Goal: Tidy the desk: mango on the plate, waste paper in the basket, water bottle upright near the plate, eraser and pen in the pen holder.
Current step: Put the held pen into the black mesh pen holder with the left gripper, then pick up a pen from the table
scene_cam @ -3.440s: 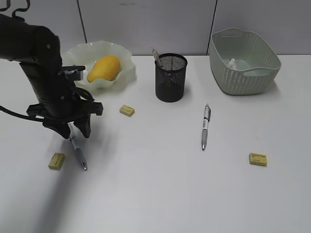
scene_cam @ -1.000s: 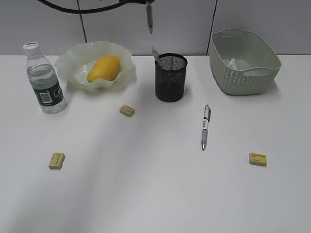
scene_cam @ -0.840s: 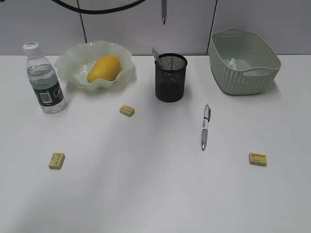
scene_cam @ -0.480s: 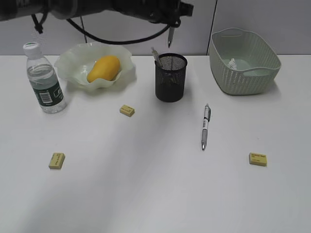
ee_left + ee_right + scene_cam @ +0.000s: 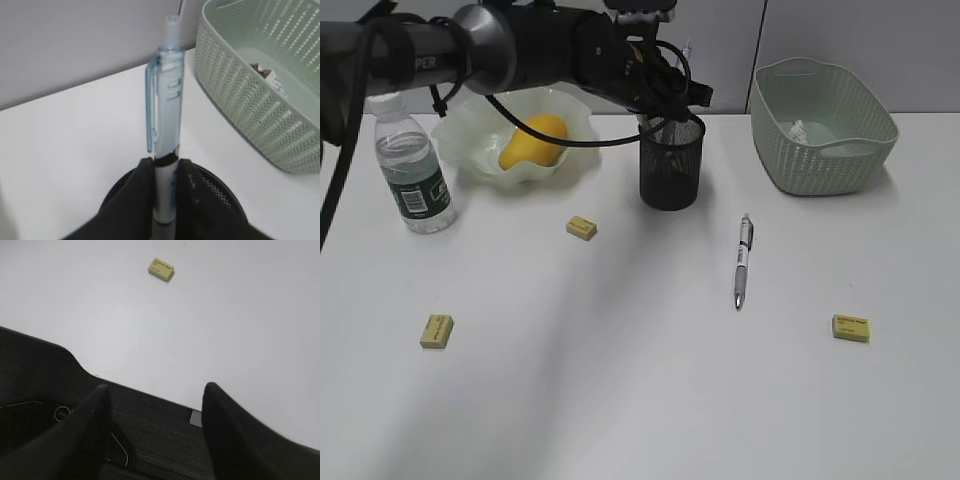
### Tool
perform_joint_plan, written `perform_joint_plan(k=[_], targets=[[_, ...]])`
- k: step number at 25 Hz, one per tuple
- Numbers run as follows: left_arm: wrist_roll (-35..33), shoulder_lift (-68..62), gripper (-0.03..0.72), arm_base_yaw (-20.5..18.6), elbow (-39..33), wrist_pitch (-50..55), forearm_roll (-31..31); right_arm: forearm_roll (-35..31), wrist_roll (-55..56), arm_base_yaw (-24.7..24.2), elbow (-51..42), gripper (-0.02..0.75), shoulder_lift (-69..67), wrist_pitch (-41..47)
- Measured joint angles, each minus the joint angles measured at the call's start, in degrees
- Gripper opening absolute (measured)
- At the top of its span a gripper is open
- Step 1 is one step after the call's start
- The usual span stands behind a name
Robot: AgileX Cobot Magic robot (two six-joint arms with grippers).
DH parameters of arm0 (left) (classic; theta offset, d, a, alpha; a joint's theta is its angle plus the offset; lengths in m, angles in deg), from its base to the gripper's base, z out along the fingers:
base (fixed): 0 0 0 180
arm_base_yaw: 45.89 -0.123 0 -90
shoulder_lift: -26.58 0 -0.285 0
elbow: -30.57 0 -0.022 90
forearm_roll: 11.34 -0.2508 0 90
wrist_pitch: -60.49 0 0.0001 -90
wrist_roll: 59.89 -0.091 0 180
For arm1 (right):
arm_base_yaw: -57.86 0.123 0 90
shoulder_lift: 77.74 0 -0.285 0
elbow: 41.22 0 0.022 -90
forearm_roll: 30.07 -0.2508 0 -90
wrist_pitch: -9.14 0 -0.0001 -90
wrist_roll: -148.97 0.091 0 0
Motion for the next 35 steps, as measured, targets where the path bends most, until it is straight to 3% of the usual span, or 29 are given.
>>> perform_joint_plan(k=[5,13,22,26,35], targets=[[0.0,-0.6,0.12,0.0,0.0,-0.1,0.1,0.3,0.0,0.0,0.0,0.459,0.0,-0.1],[0.0,0.1,0.407,0.0,0.0,-1.0,1.8,0.3,0.0,0.0,0.0,0.459,0.0,-0.3],[0.0,8.6,0.436,0.0,0.0,-0.4,2.1,0.3,0.0,0.0,0.0,0.459,0.0,-0.3],[0.0,14.0,0.436,0.0,0.0,9.2,1.0,0.3,0.0,0.0,0.0,0.459,0.0,-0.3],[-0.2,18.8,0.436,0.0,0.0,49.0,-6.8,0.3,0.0,0.0,0.0,0.459,0.0,-0.3]])
